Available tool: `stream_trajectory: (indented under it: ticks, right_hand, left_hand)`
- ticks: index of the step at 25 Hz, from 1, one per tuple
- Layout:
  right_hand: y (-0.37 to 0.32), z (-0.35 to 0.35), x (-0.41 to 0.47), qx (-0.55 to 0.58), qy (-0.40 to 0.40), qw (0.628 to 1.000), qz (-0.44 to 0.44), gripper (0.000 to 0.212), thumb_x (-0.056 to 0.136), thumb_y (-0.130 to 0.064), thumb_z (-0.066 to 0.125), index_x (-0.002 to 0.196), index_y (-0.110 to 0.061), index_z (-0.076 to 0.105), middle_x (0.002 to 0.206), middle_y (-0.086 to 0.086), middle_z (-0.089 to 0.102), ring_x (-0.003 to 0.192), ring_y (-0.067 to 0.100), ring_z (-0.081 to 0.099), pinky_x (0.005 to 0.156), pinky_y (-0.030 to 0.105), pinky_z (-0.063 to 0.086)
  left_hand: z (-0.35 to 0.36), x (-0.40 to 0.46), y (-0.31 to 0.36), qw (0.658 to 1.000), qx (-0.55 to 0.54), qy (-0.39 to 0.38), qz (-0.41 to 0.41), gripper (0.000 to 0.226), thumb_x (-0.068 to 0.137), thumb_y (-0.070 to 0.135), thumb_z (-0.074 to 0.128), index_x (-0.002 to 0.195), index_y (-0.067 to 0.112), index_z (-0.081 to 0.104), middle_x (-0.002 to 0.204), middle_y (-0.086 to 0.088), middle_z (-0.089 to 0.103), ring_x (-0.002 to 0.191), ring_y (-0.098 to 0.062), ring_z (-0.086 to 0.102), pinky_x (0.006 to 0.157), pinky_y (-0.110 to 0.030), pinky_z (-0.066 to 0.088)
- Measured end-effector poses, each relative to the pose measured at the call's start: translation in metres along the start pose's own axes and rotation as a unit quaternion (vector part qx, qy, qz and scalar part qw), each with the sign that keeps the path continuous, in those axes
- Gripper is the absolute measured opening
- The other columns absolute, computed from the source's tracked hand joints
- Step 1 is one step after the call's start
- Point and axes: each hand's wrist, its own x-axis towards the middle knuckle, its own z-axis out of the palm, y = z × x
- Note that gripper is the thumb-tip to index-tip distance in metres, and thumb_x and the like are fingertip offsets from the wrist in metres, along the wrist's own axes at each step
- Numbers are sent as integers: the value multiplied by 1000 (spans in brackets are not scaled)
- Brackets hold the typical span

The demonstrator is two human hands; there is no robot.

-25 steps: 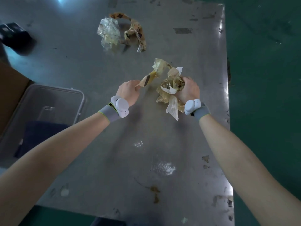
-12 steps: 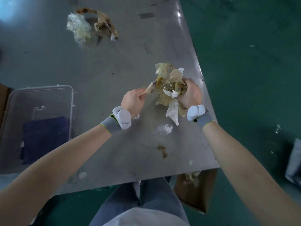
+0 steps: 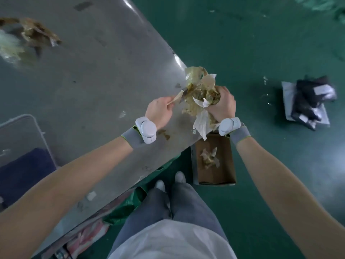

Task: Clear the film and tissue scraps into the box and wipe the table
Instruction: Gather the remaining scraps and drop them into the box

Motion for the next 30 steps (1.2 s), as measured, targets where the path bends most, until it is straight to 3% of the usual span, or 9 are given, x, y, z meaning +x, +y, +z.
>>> stream_trajectory:
  ticks: [4,7,11,16,23,30]
  right_hand:
    - [41,-31,-39,-1,31,998,55,58,67,-43,80,115,-16,62,106,-1,63,93,21,62,79,34,49]
    - [73,-50,-63,-1,44,995,91,55,68,-41,79,114,-15,62,104,0,62,93,22,61,78,33,47]
    - [124,-73,-96,-2,58,987,147,57,69,-41,79,117,-14,62,105,1,63,94,23,61,78,32,46]
    - [183,-87,-125,9,35,980,195,62,68,-43,80,119,-14,60,110,-1,62,96,22,61,77,31,46]
    - [268,-88,-147,16,-32,970,239,61,67,-43,79,120,-18,60,109,-2,61,97,23,61,78,36,52]
    - [339,-60,-150,29,-91,958,271,59,70,-41,77,122,-18,58,111,2,61,100,28,60,78,36,50]
  left_hand:
    - [36,-9,31,998,7,-53,36,35,99,19,45,132,23,58,111,-7,72,96,-30,66,87,-35,51]
    - [62,-15,55,994,15,-84,64,36,99,19,46,133,20,56,111,-6,72,87,-24,65,79,-28,47]
    - [111,-23,85,986,24,-138,87,36,99,17,46,133,19,57,110,-7,72,82,-29,64,76,-32,51]
    - [167,-33,109,980,47,-180,75,30,98,15,44,120,15,65,80,-10,64,66,-27,50,62,-29,37]
    - [251,-39,125,967,85,-234,50,23,96,13,45,103,11,67,87,-17,67,80,-35,60,67,-35,41]
    - [323,-21,118,947,123,-296,3,25,95,14,44,103,11,67,84,-15,65,75,-31,55,64,-36,38]
